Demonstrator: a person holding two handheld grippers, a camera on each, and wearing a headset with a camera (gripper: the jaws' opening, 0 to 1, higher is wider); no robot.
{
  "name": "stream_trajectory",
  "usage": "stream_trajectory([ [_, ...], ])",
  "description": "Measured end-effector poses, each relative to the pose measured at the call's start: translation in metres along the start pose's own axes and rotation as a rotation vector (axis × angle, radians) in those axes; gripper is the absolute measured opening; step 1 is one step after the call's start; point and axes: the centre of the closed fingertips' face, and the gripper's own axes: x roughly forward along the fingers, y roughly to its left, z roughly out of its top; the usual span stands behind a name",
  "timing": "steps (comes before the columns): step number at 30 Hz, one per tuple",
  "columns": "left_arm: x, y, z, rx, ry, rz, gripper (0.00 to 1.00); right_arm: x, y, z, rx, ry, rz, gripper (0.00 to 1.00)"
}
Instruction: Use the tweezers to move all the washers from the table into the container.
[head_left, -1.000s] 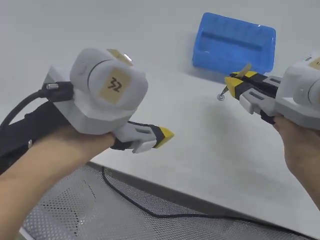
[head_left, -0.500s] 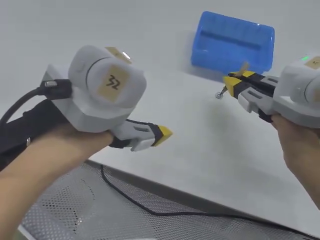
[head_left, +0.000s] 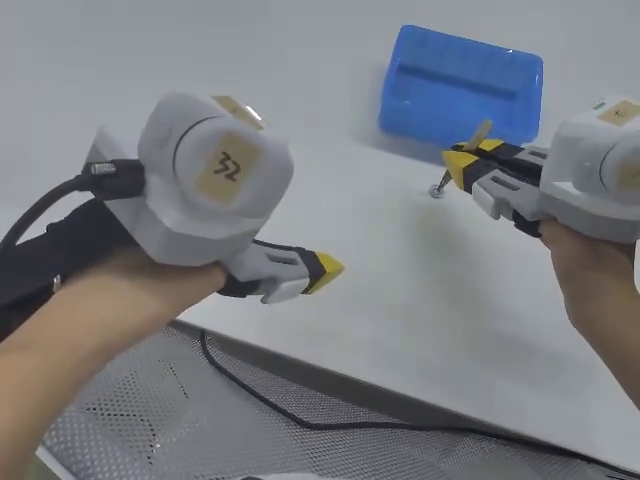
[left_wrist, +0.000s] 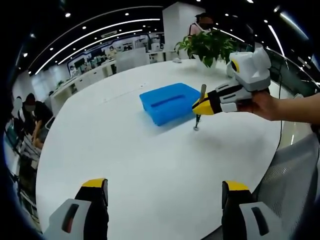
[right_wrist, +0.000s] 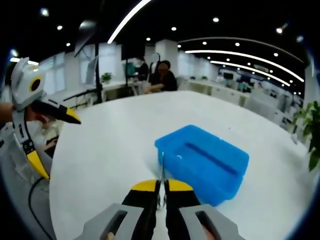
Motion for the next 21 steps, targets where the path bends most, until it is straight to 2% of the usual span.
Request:
stream_trajectory([
  [2, 0.0, 0.0, 0.001, -0.004, -0.002, -0.001, 0.97, -0.002, 0.0, 0.004, 0.007, -0.009, 0.005, 0.01],
  [4, 0.0, 0.0, 0.002, -0.006, -0.006, 0.0, 0.97, -0.005, 0.0, 0.011, 0.049, -0.034, 0.01, 0.01],
  [12, 0.0, -0.001, 0.005, 0.002, -0.008, -0.001, 0.97, -0.019, -0.013, 0.033, 0.115, -0.076, -0.002, 0.01],
  [21, 0.0, -0.001, 0.005, 0.004, -0.008, -0.002, 0.97, -0.026, -0.021, 0.048, 0.139, -0.105, -0.007, 0.01],
])
